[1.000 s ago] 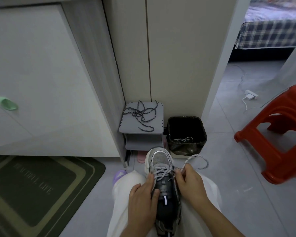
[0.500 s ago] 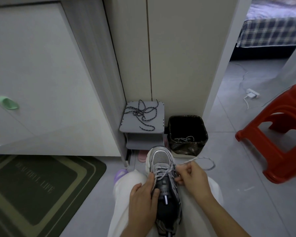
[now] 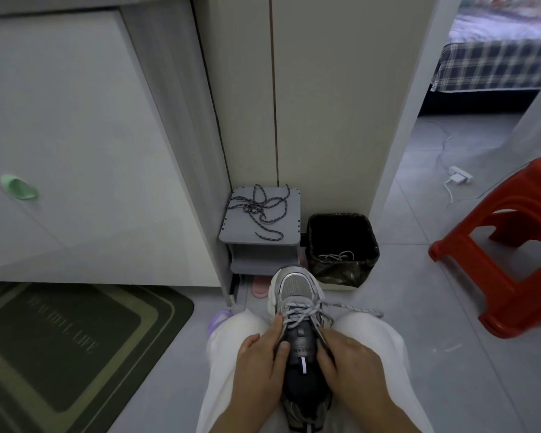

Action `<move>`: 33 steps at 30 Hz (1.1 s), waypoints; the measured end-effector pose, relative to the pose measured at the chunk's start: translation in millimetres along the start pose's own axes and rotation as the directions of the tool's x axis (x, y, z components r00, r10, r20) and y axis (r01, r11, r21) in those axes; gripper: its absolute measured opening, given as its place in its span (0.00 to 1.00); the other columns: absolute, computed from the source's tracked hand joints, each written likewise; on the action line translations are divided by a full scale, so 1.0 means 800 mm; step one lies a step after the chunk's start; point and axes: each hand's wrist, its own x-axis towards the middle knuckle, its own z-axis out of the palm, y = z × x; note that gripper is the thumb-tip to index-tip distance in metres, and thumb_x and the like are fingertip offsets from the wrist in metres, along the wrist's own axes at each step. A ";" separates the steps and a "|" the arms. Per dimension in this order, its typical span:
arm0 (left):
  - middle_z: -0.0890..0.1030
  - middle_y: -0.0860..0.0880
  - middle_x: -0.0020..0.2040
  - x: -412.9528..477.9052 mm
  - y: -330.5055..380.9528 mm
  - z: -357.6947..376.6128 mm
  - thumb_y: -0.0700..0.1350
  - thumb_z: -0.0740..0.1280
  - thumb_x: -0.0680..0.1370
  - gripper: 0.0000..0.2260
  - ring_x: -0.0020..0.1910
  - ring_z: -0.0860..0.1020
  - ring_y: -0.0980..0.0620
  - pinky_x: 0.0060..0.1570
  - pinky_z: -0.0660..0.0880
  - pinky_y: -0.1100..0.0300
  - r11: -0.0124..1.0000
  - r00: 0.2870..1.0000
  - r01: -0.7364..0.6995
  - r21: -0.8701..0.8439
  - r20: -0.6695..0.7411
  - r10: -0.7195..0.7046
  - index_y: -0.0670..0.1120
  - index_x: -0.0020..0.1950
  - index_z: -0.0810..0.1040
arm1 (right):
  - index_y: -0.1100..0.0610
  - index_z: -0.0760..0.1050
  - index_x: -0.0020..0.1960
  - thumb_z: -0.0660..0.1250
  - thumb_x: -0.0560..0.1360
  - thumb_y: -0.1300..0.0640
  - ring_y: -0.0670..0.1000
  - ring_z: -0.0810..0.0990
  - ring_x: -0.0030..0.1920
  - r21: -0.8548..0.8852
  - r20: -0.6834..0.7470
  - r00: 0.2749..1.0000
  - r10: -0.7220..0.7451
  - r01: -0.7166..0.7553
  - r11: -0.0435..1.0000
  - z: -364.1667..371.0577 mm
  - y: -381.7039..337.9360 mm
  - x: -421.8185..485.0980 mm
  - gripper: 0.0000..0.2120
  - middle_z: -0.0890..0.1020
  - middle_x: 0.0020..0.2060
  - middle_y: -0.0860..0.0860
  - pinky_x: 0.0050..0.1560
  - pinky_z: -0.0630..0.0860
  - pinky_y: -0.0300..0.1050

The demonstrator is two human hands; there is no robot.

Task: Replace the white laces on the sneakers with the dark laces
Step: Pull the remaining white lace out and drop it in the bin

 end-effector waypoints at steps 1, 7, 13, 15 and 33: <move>0.80 0.54 0.57 0.001 -0.002 0.001 0.63 0.45 0.73 0.31 0.52 0.75 0.55 0.58 0.69 0.59 1.000 1.000 -0.001 -0.002 0.007 0.001 0.54 0.73 0.64 | 0.48 0.81 0.48 0.57 0.71 0.45 0.44 0.79 0.28 -0.004 -0.006 1.000 -0.006 0.006 1.000 -0.002 -0.001 0.000 0.16 0.82 0.31 0.44 0.25 0.70 0.35; 0.78 0.59 0.58 0.005 0.021 -0.007 0.61 0.55 0.75 0.26 0.55 0.75 0.61 0.56 0.67 0.74 0.999 0.999 0.006 -0.041 -0.034 -0.007 0.51 0.69 0.70 | 0.47 0.80 0.44 0.56 0.71 0.45 0.46 0.72 0.19 -0.039 -0.005 1.000 -0.020 0.020 0.999 -0.003 0.001 0.006 0.15 0.76 0.21 0.47 0.22 0.58 0.34; 0.76 0.60 0.37 0.021 0.028 -0.017 0.40 0.69 0.75 0.03 0.42 0.75 0.68 0.42 0.67 0.78 0.985 0.981 0.082 -0.149 -0.161 -0.106 0.46 0.47 0.81 | 0.47 0.80 0.43 0.56 0.72 0.45 0.47 0.73 0.20 -0.009 -0.014 1.000 -0.012 0.012 1.000 0.003 0.007 0.006 0.15 0.76 0.22 0.47 0.21 0.58 0.35; 0.75 0.56 0.34 0.033 0.032 -0.017 0.39 0.70 0.74 0.03 0.35 0.75 0.61 0.38 0.69 0.76 0.957 0.980 0.173 -0.232 -0.057 -0.191 0.46 0.43 0.78 | 0.47 0.80 0.44 0.57 0.71 0.45 0.47 0.72 0.20 -0.013 -0.019 1.000 -0.020 0.020 1.000 0.003 0.007 0.006 0.14 0.77 0.22 0.47 0.22 0.59 0.36; 0.75 0.55 0.36 0.057 0.030 -0.032 0.47 0.70 0.74 0.07 0.35 0.74 0.61 0.36 0.69 0.71 0.974 0.985 0.175 -0.144 0.011 -0.175 0.53 0.41 0.72 | 0.46 0.80 0.43 0.57 0.70 0.46 0.45 0.73 0.21 -0.006 0.000 1.000 0.008 -0.008 1.000 0.004 0.004 0.006 0.13 0.77 0.23 0.47 0.23 0.58 0.34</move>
